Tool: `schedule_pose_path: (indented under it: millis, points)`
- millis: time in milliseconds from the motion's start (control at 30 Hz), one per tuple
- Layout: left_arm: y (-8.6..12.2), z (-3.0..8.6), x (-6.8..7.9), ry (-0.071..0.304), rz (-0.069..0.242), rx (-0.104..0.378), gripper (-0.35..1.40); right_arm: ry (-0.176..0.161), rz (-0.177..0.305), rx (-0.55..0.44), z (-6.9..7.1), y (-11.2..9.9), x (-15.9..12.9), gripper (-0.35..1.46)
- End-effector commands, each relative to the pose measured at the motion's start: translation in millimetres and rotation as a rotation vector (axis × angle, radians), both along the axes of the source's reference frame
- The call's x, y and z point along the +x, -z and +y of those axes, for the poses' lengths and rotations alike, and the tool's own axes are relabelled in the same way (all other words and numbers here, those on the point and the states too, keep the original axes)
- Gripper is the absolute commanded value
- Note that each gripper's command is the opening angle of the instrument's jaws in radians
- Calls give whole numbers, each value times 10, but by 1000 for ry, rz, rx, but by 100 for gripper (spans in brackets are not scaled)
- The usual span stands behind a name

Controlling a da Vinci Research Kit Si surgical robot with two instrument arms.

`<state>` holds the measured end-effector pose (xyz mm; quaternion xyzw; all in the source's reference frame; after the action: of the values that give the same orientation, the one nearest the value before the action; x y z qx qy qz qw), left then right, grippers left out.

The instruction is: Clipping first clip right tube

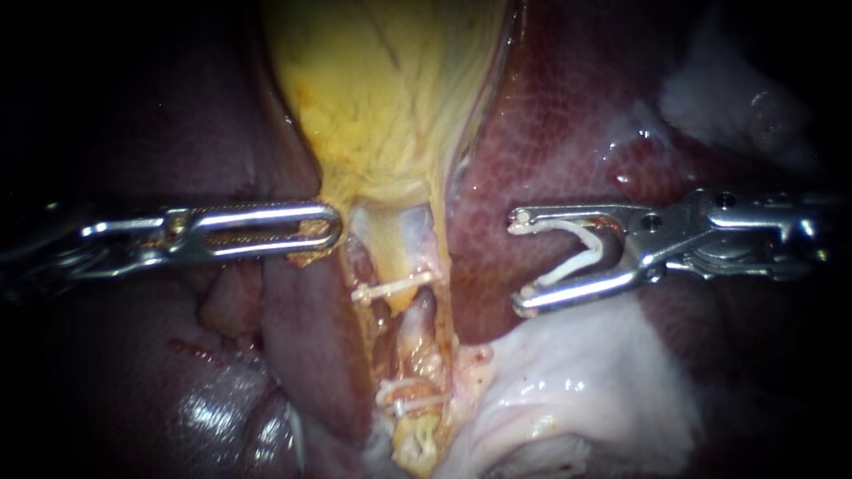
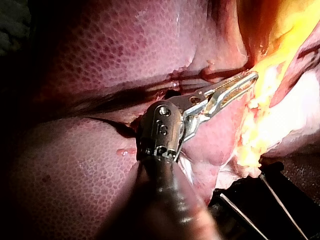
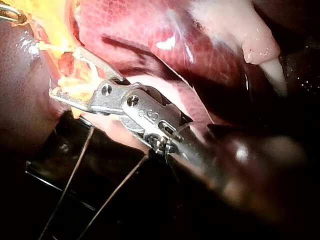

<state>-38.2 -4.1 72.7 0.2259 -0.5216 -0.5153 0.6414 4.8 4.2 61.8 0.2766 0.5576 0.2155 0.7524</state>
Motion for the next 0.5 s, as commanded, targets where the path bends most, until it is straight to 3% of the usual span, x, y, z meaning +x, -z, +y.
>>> schedule_pose_path:
  millis: [33,100,267,500]
  points:
    - [2,1,1,0,-1,1,-35,3,2,1,0,0,0,60]
    - [6,4,5,-3,-3,4,-35,3,2,0,0,0,0,60]
    - [31,23,32,7,1,20,-35,7,5,-1,-5,-4,1,60]
    - [51,36,67,39,0,12,-35,49,13,-8,-30,-32,19,60]
